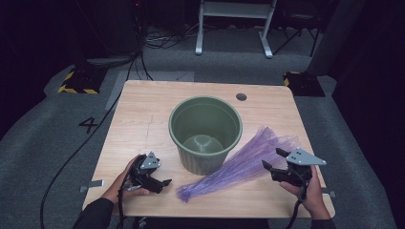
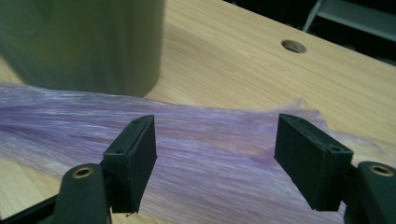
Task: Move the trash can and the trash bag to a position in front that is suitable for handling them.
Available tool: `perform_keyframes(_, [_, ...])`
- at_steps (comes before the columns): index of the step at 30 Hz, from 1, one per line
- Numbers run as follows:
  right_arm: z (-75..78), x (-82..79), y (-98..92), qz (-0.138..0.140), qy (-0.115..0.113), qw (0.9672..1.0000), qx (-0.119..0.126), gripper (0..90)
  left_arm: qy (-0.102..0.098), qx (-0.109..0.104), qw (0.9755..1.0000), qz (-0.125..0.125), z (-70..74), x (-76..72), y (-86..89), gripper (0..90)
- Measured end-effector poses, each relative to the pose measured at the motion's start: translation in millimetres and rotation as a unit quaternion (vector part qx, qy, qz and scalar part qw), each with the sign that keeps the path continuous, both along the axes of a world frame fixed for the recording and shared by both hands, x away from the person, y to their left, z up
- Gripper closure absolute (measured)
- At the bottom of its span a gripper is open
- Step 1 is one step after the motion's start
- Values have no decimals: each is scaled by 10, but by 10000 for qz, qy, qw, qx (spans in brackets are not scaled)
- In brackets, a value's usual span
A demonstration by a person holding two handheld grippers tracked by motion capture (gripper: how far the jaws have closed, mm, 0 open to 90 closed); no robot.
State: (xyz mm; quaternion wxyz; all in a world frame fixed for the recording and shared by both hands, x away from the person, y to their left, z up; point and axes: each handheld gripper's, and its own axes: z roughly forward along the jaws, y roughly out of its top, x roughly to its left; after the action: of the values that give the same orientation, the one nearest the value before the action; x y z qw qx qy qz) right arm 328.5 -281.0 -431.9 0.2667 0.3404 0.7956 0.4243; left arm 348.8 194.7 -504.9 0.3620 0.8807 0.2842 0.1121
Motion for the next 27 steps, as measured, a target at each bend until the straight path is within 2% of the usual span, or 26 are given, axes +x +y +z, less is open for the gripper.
perform_keyframes(6, [-6,18,343,414,-37,9991,-18,324,6,15,9999,-108,3,116,-131,75])
perform_keyframes(11, [-56,83,630,742,101,9971,-101,297,32,26,10000,-38,1,191,-223,57])
perform_keyframes(16, [-98,158,931,1008,177,9947,-77,283,8,61,9999,-145,4,253,-318,46])
perform_keyframes(22, [-146,237,1057,1040,204,9942,-173,293,10,71,9999,-119,3,328,-386,37])
perform_keyframes(27, [-166,314,1124,1105,272,9934,-140,281,-1,89,9999,-69,5,397,-442,33])
